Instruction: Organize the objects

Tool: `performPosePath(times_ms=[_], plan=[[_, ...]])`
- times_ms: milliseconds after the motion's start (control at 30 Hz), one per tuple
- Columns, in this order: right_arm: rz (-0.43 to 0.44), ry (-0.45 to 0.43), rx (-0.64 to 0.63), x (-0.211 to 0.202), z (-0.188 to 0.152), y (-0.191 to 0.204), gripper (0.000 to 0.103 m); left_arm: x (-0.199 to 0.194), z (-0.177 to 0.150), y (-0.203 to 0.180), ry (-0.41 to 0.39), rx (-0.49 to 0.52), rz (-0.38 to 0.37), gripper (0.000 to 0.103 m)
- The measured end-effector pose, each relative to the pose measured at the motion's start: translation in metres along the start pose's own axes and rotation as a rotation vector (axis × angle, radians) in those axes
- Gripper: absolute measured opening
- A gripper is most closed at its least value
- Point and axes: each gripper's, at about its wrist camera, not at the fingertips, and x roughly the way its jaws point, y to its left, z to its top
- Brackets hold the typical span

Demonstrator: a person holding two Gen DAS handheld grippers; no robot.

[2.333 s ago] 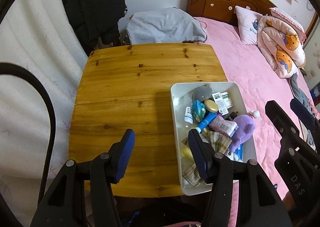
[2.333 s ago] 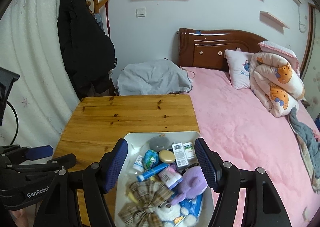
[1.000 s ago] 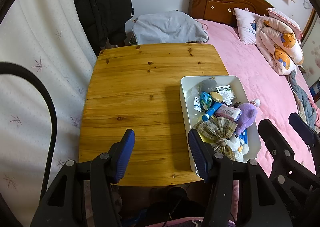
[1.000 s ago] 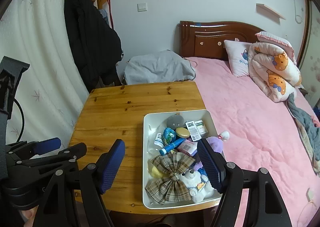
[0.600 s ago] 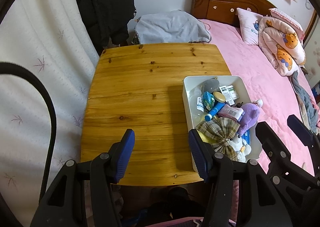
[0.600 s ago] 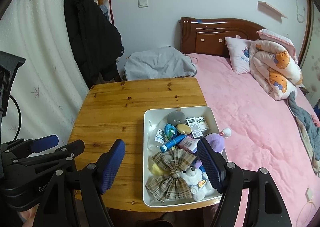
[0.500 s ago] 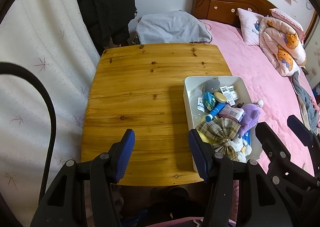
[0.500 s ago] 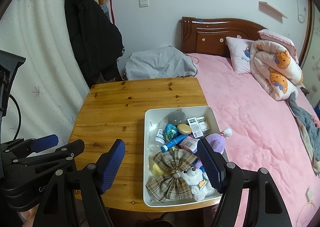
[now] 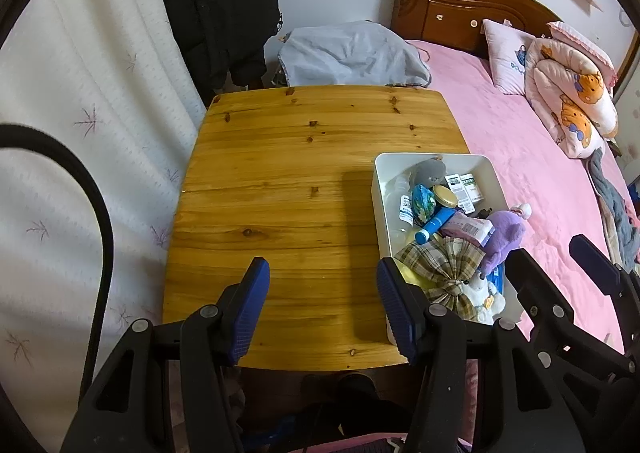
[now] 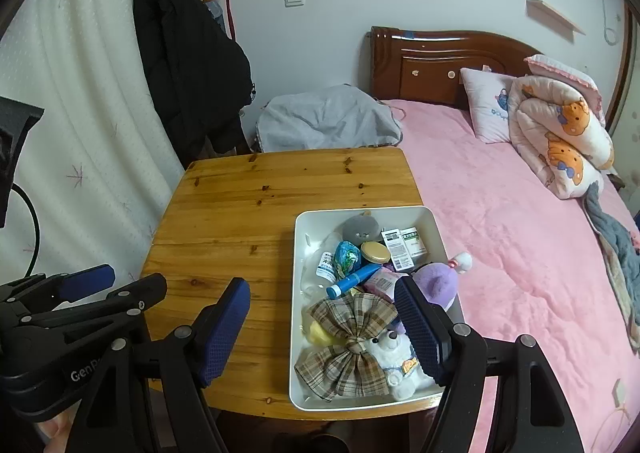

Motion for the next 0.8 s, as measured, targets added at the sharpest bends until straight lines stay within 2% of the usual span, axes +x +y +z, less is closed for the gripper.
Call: performPosePath(times_ms=[800], plan=[[0.008,0.031,-0.016,0.012,0.004,0.001,0.076,0.011,0.003,0.005,0.025,-0.015,0.009,0.060]])
